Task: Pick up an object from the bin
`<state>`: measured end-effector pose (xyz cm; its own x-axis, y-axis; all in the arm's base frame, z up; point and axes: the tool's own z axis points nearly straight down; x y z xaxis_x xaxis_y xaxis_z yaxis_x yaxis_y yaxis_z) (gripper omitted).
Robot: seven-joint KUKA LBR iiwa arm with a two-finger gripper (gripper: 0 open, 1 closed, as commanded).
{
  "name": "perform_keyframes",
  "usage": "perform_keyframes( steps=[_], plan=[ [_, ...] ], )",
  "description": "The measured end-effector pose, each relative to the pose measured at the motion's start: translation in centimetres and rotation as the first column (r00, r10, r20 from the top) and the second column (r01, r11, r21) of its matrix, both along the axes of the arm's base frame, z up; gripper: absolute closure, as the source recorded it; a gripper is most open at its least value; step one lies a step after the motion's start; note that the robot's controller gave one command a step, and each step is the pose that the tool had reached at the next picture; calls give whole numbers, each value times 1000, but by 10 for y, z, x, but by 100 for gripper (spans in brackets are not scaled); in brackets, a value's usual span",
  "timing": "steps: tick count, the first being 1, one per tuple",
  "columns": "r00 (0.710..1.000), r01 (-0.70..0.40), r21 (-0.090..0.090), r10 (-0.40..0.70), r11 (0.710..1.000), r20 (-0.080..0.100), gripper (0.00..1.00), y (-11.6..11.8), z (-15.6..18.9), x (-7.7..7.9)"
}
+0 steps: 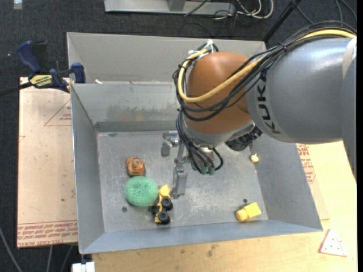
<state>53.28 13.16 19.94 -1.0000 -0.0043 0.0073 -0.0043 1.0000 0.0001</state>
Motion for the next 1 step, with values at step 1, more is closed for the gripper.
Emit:
perform_keyframes(
  steps=[1],
  plan=[
    [1000,4,1,-4,1000,7,0,-1,4,1]
  ],
)
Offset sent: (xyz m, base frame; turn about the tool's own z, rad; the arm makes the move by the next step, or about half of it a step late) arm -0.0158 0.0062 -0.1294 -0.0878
